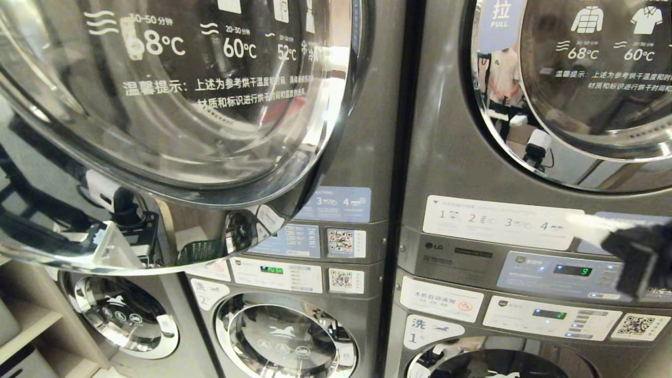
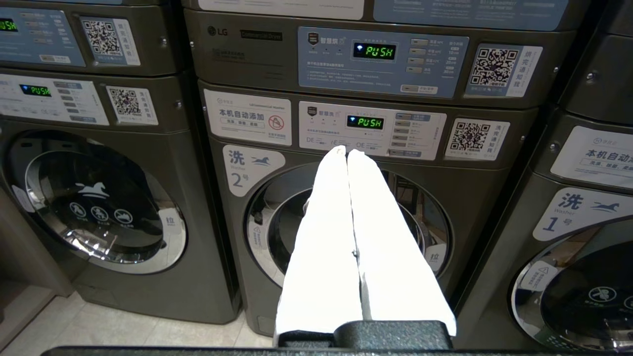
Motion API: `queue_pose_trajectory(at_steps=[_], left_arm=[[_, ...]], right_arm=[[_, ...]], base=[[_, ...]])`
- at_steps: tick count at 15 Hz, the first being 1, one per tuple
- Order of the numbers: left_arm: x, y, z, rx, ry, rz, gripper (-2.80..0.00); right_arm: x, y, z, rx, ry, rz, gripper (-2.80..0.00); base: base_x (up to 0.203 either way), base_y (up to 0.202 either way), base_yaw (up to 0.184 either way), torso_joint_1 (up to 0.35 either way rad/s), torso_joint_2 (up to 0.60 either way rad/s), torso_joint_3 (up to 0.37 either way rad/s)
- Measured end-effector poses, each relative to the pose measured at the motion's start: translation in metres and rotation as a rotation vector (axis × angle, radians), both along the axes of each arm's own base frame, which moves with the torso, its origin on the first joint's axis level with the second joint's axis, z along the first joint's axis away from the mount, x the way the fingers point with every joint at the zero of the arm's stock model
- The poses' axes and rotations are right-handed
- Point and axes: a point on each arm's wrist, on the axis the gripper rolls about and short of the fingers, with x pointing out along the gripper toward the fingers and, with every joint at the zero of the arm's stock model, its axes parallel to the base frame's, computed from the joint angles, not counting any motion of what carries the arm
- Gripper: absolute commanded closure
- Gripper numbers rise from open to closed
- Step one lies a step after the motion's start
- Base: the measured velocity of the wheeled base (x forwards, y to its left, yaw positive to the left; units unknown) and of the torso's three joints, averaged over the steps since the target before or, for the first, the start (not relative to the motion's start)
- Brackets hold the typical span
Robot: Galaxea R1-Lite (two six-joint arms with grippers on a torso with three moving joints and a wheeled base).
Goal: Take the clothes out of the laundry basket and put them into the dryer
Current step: Close the dryer
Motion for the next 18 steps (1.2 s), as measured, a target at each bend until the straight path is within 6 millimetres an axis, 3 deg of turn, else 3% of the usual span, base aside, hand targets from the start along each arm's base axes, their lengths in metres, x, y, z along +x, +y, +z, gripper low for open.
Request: queue_pose_trajectory(at_steps=[3, 5, 8, 11, 18], left_arm=[[0.0, 0.0, 0.0, 0.0, 0.0, 0.0, 0.0], [0.0, 0.0, 0.0, 0.0, 0.0, 0.0, 0.0], [0.0, 0.0, 0.0, 0.0, 0.0, 0.0, 0.0], [0.0, 0.0, 0.0, 0.0, 0.0, 0.0, 0.0], [0.0, 0.0, 0.0, 0.0, 0.0, 0.0, 0.0]], right_arm=[[-0.072, -0.027, -0.056, -0.037, 0.03, -0.127, 0.0], [-0.106, -0.033, -0.089, -0.059, -0.015, -0.203, 0.0], [-0.14, -0.036, -0.128, -0.101, -0.086, -0.26, 0.0], [-0.154, -0.036, -0.149, -0.106, -0.115, -0.284, 0.0], [-0.159, -0.036, -0.152, -0.052, -0.168, -0.302, 0.0]], base=[[0.0, 0.0, 0.0, 0.0, 0.0, 0.0], [0.0, 0.0, 0.0, 0.0, 0.0, 0.0], [0.0, 0.0, 0.0, 0.0, 0.0, 0.0], [0.0, 0.0, 0.0, 0.0, 0.0, 0.0], [0.0, 0.0, 0.0, 0.0, 0.0, 0.0]])
